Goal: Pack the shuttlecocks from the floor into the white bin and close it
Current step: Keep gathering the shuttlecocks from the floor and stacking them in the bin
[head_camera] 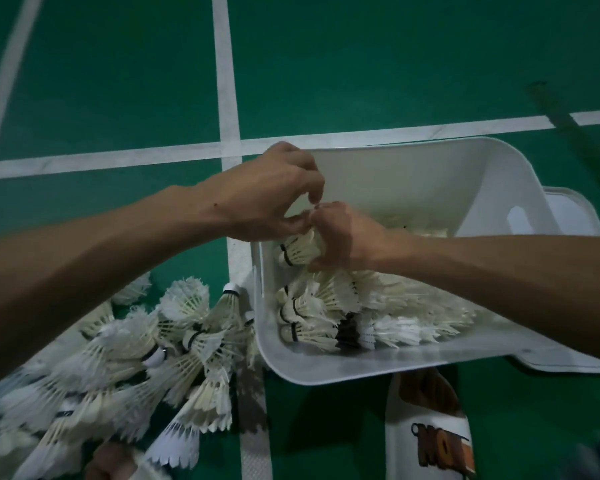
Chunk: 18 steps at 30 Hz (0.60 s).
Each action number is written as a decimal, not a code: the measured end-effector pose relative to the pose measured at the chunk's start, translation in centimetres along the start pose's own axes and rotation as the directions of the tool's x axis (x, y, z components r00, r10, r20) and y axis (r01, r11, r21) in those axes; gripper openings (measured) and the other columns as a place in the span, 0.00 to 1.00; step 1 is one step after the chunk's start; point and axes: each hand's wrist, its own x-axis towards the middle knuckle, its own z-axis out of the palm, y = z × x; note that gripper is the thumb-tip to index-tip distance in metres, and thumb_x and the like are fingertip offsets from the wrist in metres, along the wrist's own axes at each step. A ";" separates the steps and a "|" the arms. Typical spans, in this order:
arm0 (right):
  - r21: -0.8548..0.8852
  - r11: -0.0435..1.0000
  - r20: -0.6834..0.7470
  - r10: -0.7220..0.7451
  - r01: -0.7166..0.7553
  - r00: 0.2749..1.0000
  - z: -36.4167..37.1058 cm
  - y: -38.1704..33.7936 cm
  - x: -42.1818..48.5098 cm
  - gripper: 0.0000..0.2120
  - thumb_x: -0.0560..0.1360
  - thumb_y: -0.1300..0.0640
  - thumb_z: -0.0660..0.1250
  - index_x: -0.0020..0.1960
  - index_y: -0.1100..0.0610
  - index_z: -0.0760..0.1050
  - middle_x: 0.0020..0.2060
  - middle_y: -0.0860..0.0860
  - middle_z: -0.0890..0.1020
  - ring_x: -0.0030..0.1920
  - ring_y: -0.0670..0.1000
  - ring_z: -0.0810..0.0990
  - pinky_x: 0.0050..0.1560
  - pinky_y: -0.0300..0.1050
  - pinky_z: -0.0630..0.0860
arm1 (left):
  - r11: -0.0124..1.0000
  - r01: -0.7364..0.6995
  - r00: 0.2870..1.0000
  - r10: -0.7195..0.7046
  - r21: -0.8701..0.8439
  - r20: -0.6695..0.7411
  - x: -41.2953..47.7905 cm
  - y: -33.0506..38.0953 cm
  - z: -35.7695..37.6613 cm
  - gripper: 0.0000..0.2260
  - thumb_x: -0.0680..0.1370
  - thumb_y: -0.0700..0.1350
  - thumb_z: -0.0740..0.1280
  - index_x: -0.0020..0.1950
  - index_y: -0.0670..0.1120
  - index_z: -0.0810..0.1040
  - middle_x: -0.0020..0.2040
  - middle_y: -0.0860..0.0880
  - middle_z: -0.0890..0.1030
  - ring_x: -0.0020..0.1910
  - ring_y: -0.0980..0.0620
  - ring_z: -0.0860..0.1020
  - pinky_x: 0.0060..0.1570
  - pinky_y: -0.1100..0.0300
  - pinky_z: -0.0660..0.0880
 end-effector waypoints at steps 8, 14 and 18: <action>-0.046 0.999 0.083 0.010 -0.007 0.996 -0.7 -1.9 0.3 0.30 0.64 0.44 0.78 0.62 0.52 0.74 0.54 0.52 0.75 0.51 0.51 0.75 0.46 0.44 0.73 | 0.970 0.170 0.952 -0.207 -0.172 -0.225 -5.4 -2.5 -0.3 0.17 0.75 0.51 0.67 0.62 0.49 0.72 0.65 0.46 0.70 0.64 0.47 0.67 0.65 0.51 0.66; -0.064 0.997 0.080 0.050 -0.045 0.996 -1.0 -2.5 0.0 0.31 0.67 0.42 0.75 0.65 0.53 0.74 0.58 0.53 0.79 0.56 0.54 0.76 0.51 0.44 0.72 | 0.870 0.355 0.918 -0.393 -0.343 -0.047 -10.3 -4.4 3.2 0.22 0.74 0.54 0.67 0.65 0.50 0.70 0.67 0.49 0.69 0.59 0.56 0.68 0.60 0.56 0.72; -0.066 0.994 0.058 0.087 -0.083 0.995 -1.0 -2.5 -1.0 0.29 0.69 0.47 0.75 0.67 0.53 0.72 0.60 0.55 0.78 0.60 0.56 0.75 0.56 0.47 0.72 | 0.871 0.411 0.906 -0.360 -0.267 0.221 -13.8 -4.5 5.8 0.31 0.71 0.63 0.66 0.71 0.56 0.64 0.72 0.49 0.63 0.65 0.54 0.64 0.68 0.47 0.65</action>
